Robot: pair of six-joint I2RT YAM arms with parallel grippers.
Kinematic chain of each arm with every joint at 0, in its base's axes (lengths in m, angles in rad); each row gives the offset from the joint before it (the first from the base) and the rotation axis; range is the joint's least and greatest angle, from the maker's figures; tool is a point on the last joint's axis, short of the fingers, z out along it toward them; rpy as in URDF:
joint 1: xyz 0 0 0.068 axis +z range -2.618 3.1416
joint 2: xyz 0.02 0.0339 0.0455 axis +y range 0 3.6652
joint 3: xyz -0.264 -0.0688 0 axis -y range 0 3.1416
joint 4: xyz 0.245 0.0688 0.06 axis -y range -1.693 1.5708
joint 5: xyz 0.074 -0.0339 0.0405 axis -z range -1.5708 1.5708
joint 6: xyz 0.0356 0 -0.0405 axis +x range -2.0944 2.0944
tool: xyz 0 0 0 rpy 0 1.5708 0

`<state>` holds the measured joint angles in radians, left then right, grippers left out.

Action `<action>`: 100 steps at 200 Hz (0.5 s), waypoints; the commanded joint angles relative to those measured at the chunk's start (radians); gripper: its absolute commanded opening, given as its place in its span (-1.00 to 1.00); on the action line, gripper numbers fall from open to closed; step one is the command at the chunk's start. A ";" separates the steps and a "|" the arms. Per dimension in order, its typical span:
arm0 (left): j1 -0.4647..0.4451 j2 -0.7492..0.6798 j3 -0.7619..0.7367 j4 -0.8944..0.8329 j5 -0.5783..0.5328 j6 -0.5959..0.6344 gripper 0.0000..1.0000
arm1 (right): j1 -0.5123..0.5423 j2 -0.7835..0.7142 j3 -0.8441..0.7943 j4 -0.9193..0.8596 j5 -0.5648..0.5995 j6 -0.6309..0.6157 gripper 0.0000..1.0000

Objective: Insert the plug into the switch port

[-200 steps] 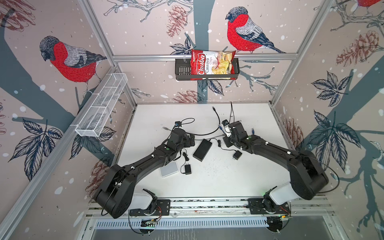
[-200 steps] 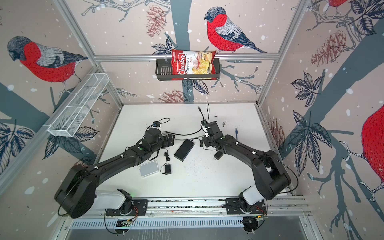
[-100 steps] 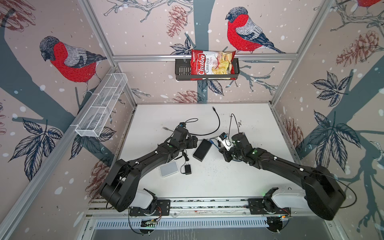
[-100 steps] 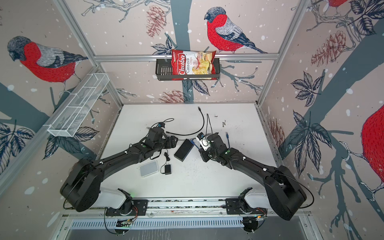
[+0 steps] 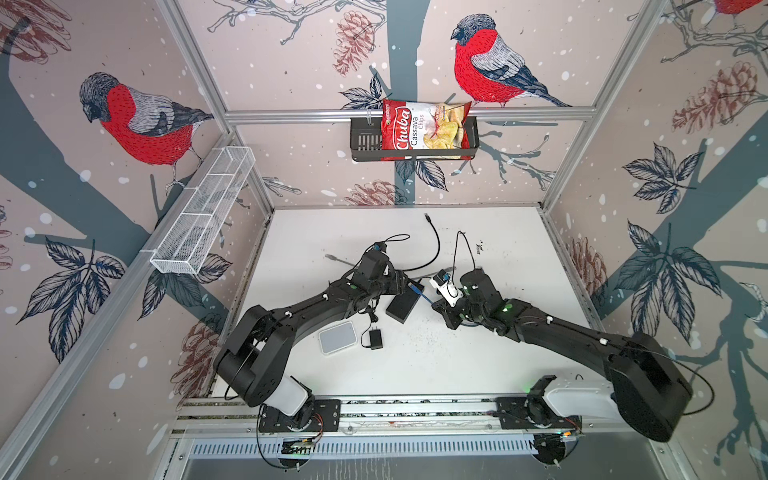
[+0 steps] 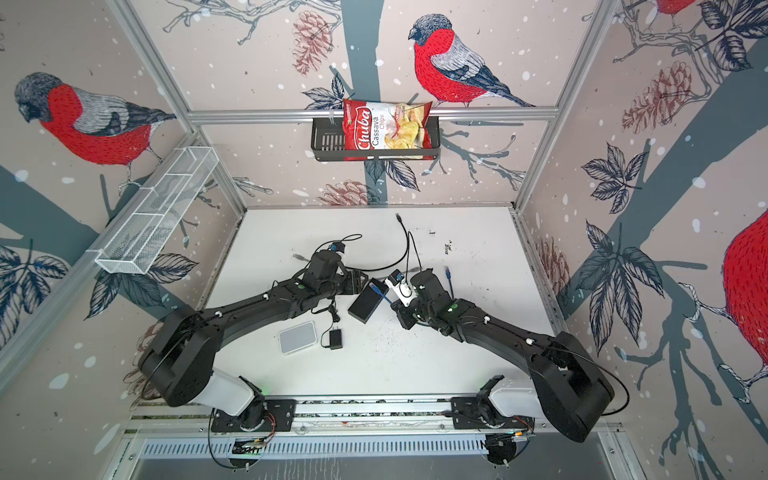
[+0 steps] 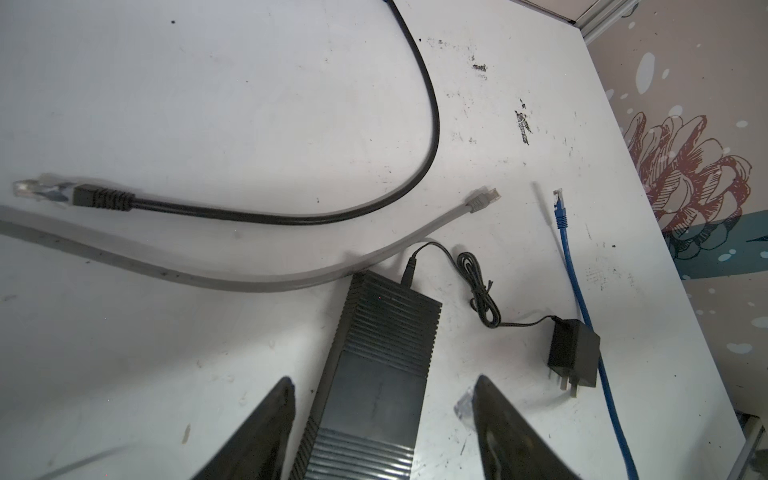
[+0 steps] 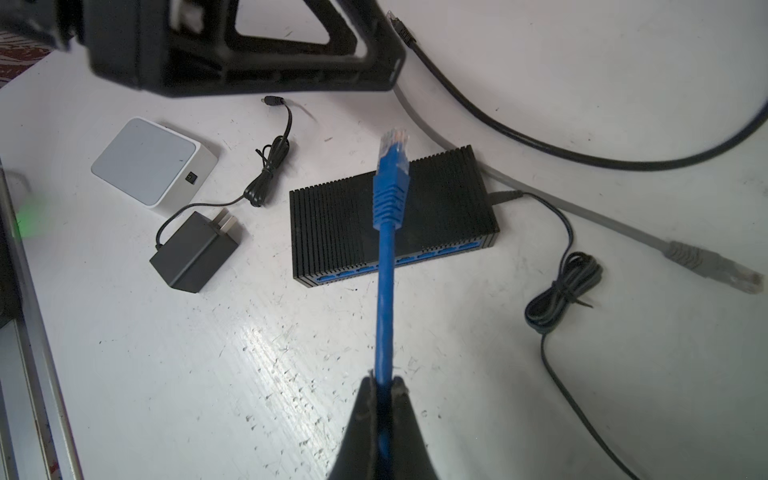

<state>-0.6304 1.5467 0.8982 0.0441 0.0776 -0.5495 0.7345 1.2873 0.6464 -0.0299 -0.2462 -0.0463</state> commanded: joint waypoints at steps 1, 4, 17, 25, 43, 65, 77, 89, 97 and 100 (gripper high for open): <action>-0.013 0.024 0.035 -0.011 0.020 -0.005 0.32 | 0.005 -0.005 0.004 0.027 -0.013 0.005 -0.90; -0.015 0.029 0.041 -0.014 0.021 -0.007 0.31 | 0.006 -0.005 0.004 0.027 -0.013 0.005 -0.90; -0.022 0.045 0.061 -0.030 0.027 -0.022 0.30 | 0.008 -0.005 0.004 0.030 -0.006 0.008 -0.90; -0.027 0.059 0.076 -0.051 0.024 -0.037 0.27 | 0.008 -0.005 0.003 0.031 -0.005 0.008 -0.90; -0.040 0.088 0.094 -0.094 0.025 -0.060 0.24 | 0.009 -0.003 0.002 0.037 0.005 0.011 -0.90; -0.051 0.108 0.120 -0.088 0.060 -0.080 0.20 | 0.011 -0.005 0.001 0.042 0.013 0.013 -0.90; -0.052 0.113 0.120 -0.081 0.071 -0.086 0.10 | 0.011 -0.005 0.000 0.043 0.012 0.011 -0.89; -0.054 0.113 0.120 -0.074 0.074 -0.087 0.03 | 0.011 -0.005 -0.001 0.045 0.014 0.013 -0.89; -0.055 0.113 0.118 -0.067 0.074 -0.089 -0.01 | 0.012 -0.005 -0.002 0.045 0.012 0.011 -0.89; -0.055 0.113 0.117 -0.065 0.074 -0.089 -0.03 | 0.012 -0.005 -0.002 0.046 0.013 0.011 -0.88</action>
<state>-0.6823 1.6562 1.0119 -0.0338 0.1303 -0.6209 0.7444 1.2869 0.6460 -0.0132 -0.2382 -0.0456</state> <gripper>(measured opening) 0.509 0.075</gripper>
